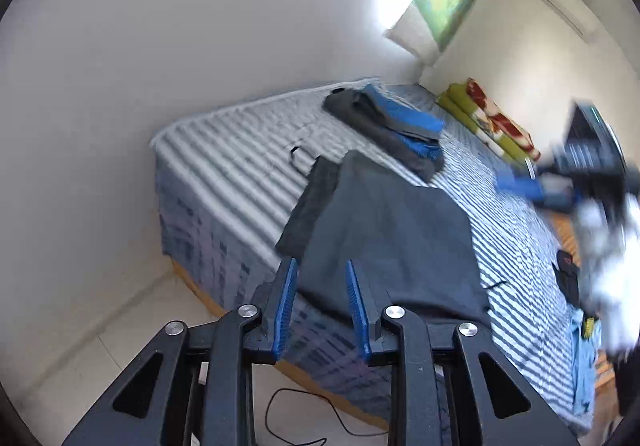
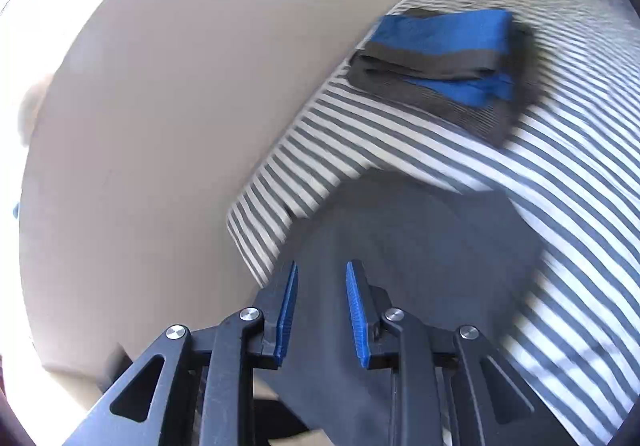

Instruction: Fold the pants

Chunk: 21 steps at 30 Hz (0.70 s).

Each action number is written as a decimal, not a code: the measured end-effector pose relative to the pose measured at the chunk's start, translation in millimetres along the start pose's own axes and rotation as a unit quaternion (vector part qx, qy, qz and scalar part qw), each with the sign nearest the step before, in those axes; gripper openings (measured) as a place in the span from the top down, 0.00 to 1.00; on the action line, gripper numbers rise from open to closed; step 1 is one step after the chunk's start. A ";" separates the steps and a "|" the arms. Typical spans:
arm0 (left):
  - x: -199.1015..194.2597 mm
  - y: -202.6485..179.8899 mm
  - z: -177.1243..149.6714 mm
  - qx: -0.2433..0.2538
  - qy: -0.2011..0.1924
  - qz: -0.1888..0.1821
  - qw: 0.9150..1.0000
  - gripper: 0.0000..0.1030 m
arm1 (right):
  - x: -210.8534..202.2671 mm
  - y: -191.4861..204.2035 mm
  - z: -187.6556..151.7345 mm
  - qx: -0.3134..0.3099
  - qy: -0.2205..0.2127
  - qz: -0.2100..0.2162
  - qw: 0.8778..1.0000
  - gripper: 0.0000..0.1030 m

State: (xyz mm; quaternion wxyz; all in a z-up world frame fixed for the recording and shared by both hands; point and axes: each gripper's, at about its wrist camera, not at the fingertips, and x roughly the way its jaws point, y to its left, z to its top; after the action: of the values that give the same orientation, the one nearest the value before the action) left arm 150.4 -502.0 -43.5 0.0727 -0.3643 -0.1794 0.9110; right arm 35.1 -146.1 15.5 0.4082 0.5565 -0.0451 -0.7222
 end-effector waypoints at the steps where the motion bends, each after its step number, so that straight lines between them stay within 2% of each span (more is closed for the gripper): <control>1: -0.3 -6.3 5.4 0.011 0.001 -0.005 1.000 0.69 | -3.4 -6.5 -18.4 -0.001 -0.001 -0.007 1.000 0.78; 5: 10.3 -48.9 33.0 0.070 0.028 -0.030 0.997 0.65 | -4.1 -40.0 -99.9 0.006 -0.004 -0.022 1.000 0.78; 8: 30.7 -92.6 50.7 0.134 0.068 -0.060 0.987 0.58 | 13.6 -57.0 -143.4 0.025 -0.007 -0.019 0.999 0.78; 10: 49.2 -121.7 59.5 0.164 0.100 -0.065 0.979 0.57 | 17.6 -61.8 -155.9 0.034 -0.016 -0.007 0.999 0.78; 11: 63.4 -138.1 63.9 0.182 0.122 -0.075 0.973 0.57 | 15.3 -61.0 -160.3 0.035 -0.024 0.000 0.999 0.78; 13: 82.9 -161.2 69.5 0.204 0.146 -0.069 0.966 0.57 | 16.6 -57.9 -167.8 0.030 -0.042 0.018 0.999 0.78; 15: 104.4 -189.2 72.7 0.240 0.176 -0.075 0.952 0.57 | 17.6 -52.6 -171.3 0.021 -0.049 0.030 0.998 0.78; 18: 134.1 -222.9 72.0 0.278 0.211 -0.066 0.935 0.57 | 22.4 -43.0 -175.3 -0.004 -0.061 0.001 0.998 0.78; 21: 159.9 -249.0 61.9 0.302 0.247 -0.066 0.918 0.57 | 21.9 -48.6 -176.6 -0.002 -0.066 0.005 0.998 0.78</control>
State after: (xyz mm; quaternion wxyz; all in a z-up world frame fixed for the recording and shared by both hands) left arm -7.6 -246.4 -9.4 0.2813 -0.5260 0.1043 0.7958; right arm 156.3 -59.2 -93.0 0.4091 0.5062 -0.0732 -0.7557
